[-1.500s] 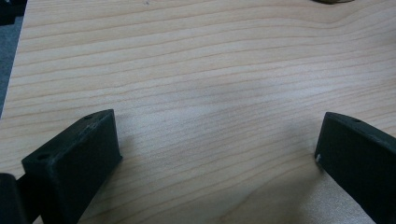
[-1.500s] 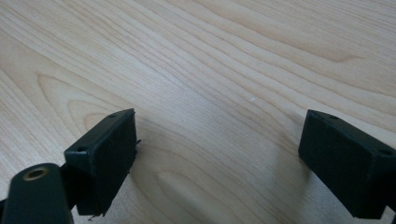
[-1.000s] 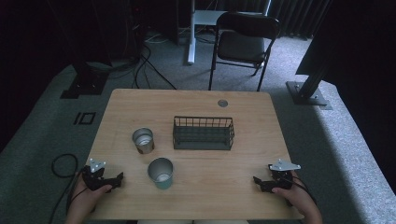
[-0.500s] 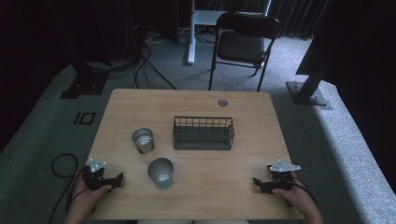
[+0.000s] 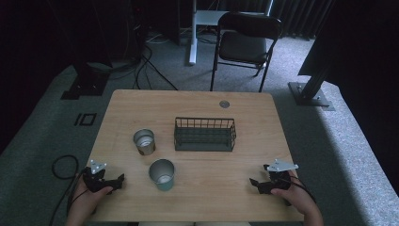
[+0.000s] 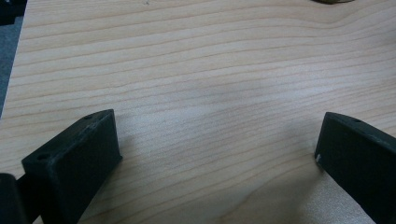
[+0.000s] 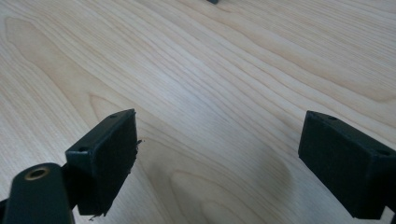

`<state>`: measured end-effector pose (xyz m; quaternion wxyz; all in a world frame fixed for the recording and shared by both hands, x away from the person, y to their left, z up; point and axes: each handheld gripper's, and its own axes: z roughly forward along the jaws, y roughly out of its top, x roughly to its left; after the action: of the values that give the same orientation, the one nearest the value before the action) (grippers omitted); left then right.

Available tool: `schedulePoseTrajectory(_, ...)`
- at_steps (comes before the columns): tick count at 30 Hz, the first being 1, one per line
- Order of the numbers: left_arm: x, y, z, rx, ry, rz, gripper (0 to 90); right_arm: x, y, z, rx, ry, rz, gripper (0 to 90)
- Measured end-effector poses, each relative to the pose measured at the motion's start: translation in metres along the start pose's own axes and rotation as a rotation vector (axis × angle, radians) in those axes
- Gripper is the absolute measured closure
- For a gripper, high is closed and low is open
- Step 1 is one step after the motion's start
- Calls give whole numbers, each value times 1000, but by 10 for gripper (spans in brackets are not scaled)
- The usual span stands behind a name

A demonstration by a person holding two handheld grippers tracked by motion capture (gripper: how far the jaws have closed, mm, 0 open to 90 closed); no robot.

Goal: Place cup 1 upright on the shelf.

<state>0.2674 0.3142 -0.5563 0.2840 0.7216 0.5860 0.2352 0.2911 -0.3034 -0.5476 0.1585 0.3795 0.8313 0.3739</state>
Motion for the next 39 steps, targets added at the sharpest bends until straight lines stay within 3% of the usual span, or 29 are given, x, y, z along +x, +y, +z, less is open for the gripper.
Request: schedulePoseTrajectory(39, 0, 0, 0, 0, 0, 0, 4, 37, 38, 32, -24, 146, -103, 116)
